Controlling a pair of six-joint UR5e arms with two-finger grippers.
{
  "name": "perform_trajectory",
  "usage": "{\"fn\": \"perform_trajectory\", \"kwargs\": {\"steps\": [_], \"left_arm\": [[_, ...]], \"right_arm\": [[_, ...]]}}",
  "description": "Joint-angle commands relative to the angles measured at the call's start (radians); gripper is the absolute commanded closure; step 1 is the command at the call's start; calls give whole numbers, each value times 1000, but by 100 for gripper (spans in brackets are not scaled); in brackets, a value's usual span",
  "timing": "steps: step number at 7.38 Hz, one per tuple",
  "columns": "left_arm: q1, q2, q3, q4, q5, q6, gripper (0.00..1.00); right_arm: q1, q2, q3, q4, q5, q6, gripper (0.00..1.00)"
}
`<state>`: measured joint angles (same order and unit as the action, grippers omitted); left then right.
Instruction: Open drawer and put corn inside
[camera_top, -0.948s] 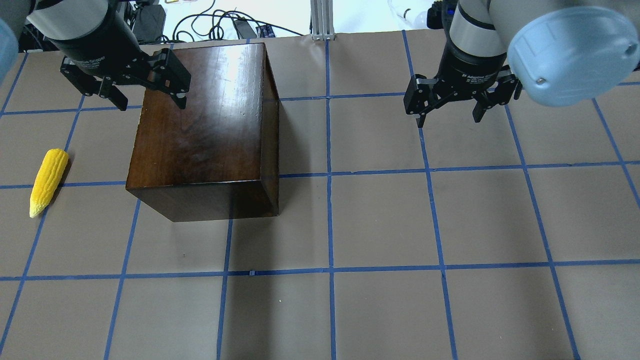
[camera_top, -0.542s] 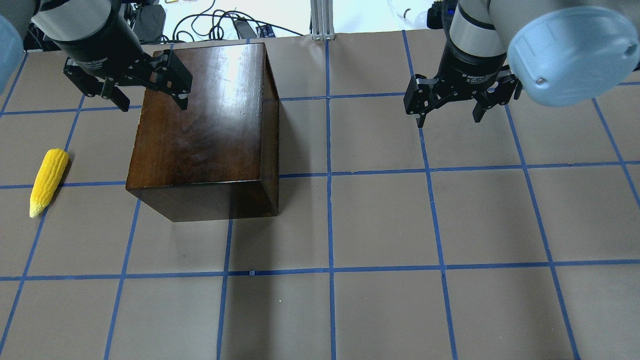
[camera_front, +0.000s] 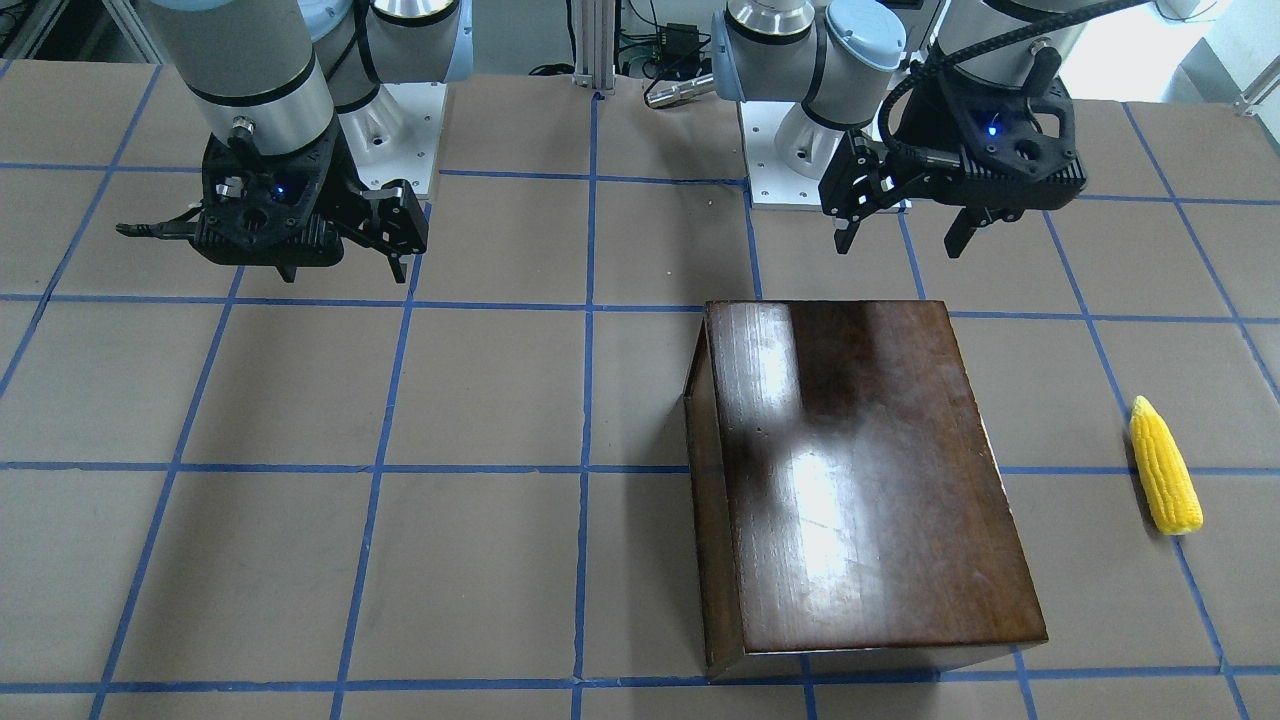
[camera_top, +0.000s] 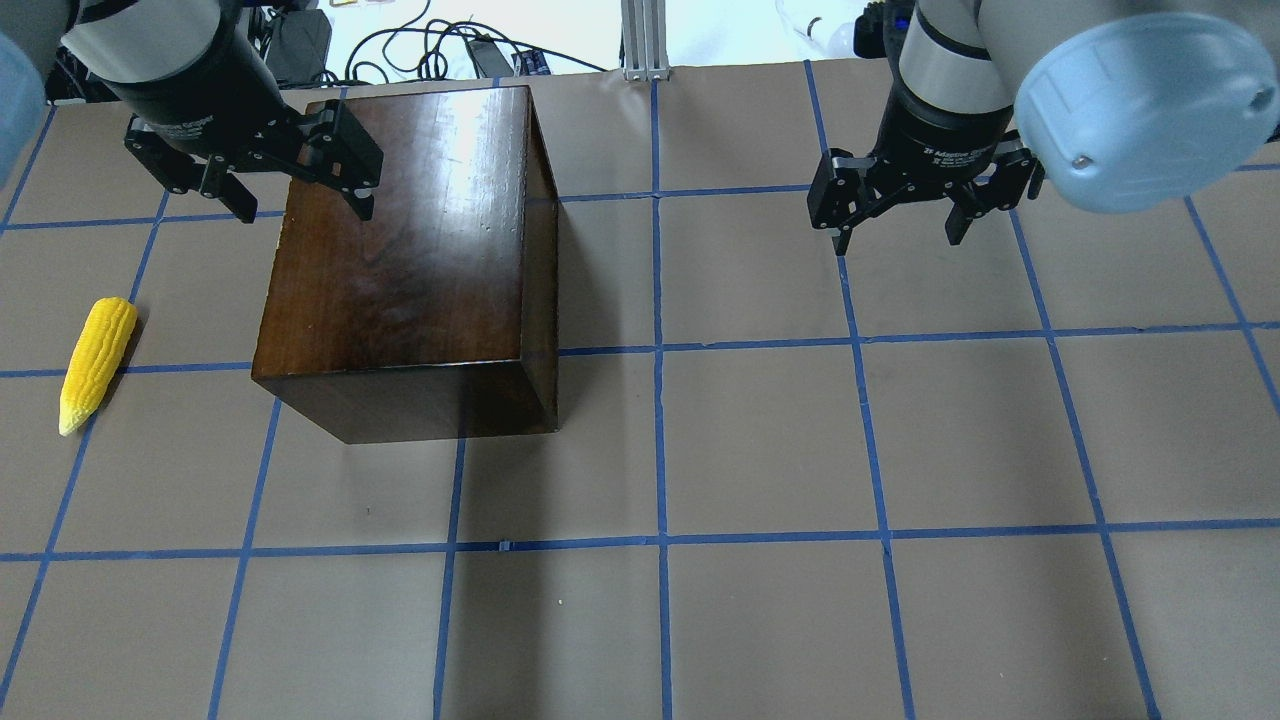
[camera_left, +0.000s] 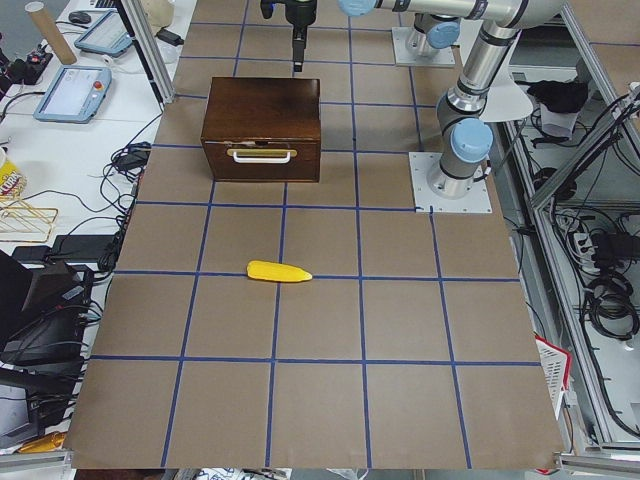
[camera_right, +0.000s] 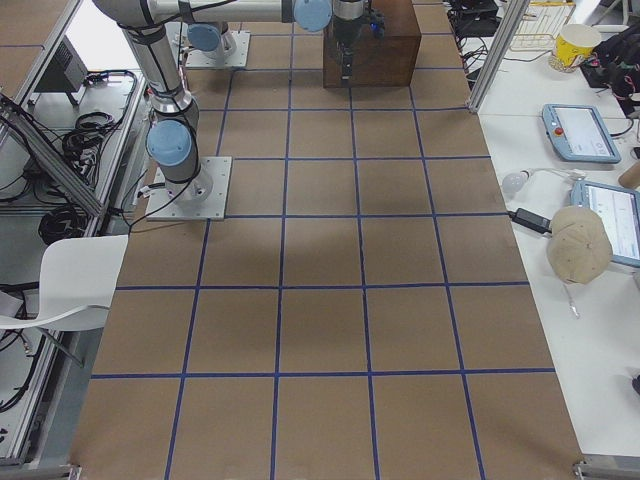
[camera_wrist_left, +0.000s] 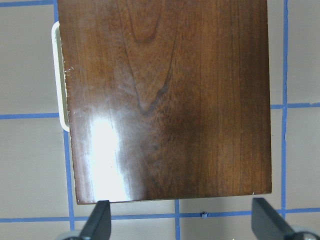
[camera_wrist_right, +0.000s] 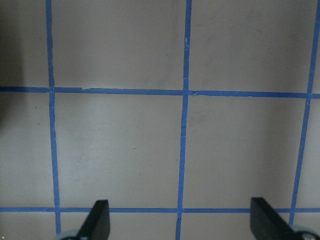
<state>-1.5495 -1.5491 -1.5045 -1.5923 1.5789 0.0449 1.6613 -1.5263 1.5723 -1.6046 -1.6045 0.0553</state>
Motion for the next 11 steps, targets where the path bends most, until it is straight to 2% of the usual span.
{"fn": "perform_trajectory", "kwargs": {"steps": [1,3,7,11], "left_arm": [[-1,-8,1,-2,-17,3,0],[-8,-2,3,-41,-11,4,0],[17,-34,38,-35,0,9,0],[174,-97,53,-68,-3,177,0]], "right_arm": [[0,0,0,0,0,0,0],[0,0,0,0,0,0,0],[0,0,0,0,0,0,0],[0,0,0,0,0,0,0]]}}
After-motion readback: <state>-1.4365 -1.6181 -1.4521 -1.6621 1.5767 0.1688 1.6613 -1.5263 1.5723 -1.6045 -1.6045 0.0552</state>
